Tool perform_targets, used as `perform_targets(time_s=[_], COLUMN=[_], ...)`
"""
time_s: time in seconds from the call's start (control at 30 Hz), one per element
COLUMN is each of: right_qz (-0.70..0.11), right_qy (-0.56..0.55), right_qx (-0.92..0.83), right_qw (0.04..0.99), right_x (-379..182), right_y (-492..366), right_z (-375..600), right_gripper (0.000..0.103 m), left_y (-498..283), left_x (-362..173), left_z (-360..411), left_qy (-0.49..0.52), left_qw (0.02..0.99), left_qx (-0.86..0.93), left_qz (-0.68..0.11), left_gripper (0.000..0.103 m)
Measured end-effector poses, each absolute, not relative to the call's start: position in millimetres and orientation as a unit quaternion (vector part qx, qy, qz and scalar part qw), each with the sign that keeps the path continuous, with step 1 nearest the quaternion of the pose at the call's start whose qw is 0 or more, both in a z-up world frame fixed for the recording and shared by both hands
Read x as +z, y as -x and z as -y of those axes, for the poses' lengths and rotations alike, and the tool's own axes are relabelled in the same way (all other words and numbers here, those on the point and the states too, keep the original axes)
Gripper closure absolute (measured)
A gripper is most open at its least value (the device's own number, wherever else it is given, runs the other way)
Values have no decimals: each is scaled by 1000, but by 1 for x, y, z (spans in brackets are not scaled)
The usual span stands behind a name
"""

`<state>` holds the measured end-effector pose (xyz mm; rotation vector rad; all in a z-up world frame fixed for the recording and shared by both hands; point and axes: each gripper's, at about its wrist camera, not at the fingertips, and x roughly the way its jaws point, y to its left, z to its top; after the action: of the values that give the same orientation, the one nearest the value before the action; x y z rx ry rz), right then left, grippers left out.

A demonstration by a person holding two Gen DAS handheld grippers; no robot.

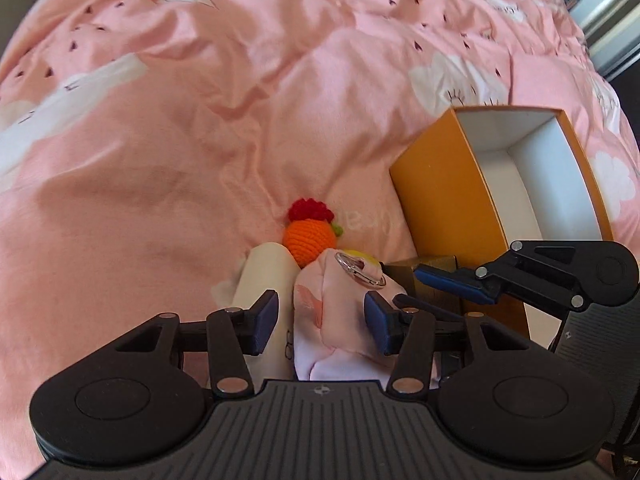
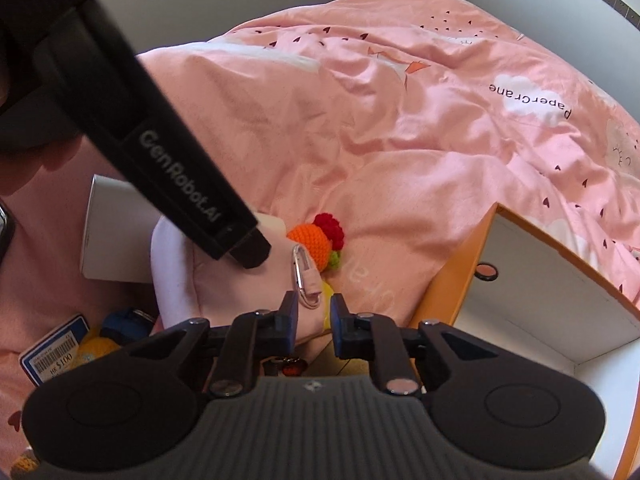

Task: Organize objects
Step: 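Grasp the pink bag by its carabiner strap with the left tool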

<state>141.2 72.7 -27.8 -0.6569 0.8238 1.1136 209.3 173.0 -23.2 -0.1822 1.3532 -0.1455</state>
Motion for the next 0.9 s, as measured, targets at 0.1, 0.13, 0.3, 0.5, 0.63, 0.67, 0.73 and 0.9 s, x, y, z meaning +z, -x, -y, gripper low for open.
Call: perform_targets(time_s=[0.1, 0.13, 0.3, 0.5, 0.63, 0.67, 0.73, 0.9], right_qz=[-375, -375, -367, -349, -349, -349, -346, -372], right_qy=[296, 296, 302, 299, 285, 282, 280, 256], right_qx=[506, 506, 502, 502, 504, 505, 507, 524], right_qw=[718, 719, 723, 732, 737, 737, 739, 722], right_x=[-31, -31, -32, -21, -10, -7, -3, 1], right_y=[-141, -141, -138, -133, -131, -130, -127, -119], right_z=[-72, -72, -70, -60, -53, -52, -51, -49], right_gripper=[86, 86, 86, 78, 76, 76, 76, 78], left_y=[-219, -220, -218, -200, -182, -177, -166, -143], left_x=[-34, -36, -33, -8, 16, 22, 34, 40], left_z=[-166, -163, -153, -149, -141, -139, -135, -127], left_qy=[93, 87, 60, 50, 36, 30, 22, -1], left_qw=[744, 741, 754, 785, 808, 814, 827, 827], left_qx=[-89, -89, -83, -79, -78, -76, -67, -48], left_qz=[-656, -660, -649, -613, -583, -575, -558, -561], left_gripper=[45, 46, 57, 68, 72, 72, 73, 73])
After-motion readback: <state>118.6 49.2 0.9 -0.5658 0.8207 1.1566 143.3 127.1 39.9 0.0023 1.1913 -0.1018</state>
